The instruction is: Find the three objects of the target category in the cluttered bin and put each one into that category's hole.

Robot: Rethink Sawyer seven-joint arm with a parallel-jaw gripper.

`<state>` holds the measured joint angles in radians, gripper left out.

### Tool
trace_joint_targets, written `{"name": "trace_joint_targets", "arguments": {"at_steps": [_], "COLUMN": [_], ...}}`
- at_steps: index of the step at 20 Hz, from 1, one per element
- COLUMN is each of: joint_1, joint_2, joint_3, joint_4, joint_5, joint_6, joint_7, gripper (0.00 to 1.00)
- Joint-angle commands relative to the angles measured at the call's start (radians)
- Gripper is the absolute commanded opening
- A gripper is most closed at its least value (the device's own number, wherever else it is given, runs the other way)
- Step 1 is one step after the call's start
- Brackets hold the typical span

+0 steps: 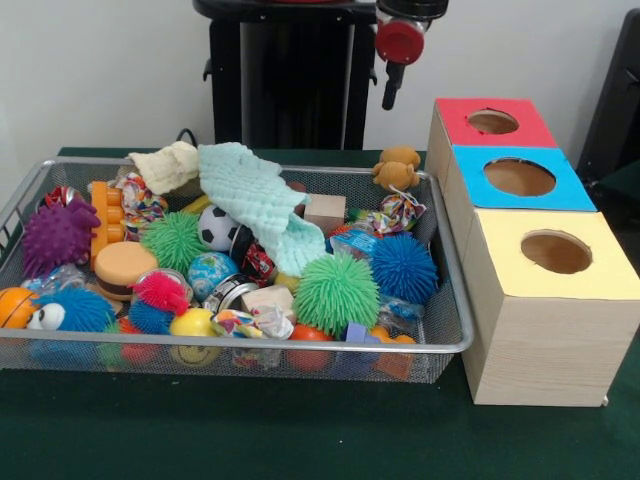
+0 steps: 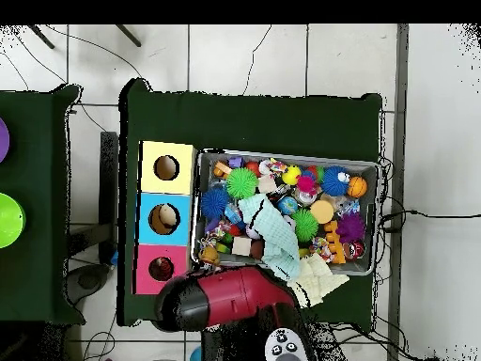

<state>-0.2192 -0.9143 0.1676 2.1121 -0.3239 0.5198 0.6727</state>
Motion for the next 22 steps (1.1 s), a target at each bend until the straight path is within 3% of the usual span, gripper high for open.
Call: {"name": "trace_joint_targets", "arguments": {"at_steps": [1, 4, 6, 9, 11, 16, 22], "joint_1": [-0.088, -0.161, -0.175, -0.134, -0.122, -0.102, -0.124], "joint_2": [-0.012, -0.082, -0.072, 0.002, 0.044, 0.145, 0.180], "joint_3": [0.045, 0.084, 0.099, 0.088, 0.079, 0.051, 0.097], "joint_4": [-0.038, -0.034, -0.023, -0.004, -0.011, -0.032, 0.015], "joint_5": [-0.055, -0.020, -0.015, -0.044, -0.061, -0.094, -0.037], "joint_6": [0.105, 0.194, 0.169, 0.051, 0.012, -0.089, -0.171], "joint_7": [0.013, -0.078, -0.053, 0.072, 0.105, 0.154, 0.178], "gripper": [1.00, 1.00, 1.00, 1.00, 1.00, 1.00, 1.00]}}
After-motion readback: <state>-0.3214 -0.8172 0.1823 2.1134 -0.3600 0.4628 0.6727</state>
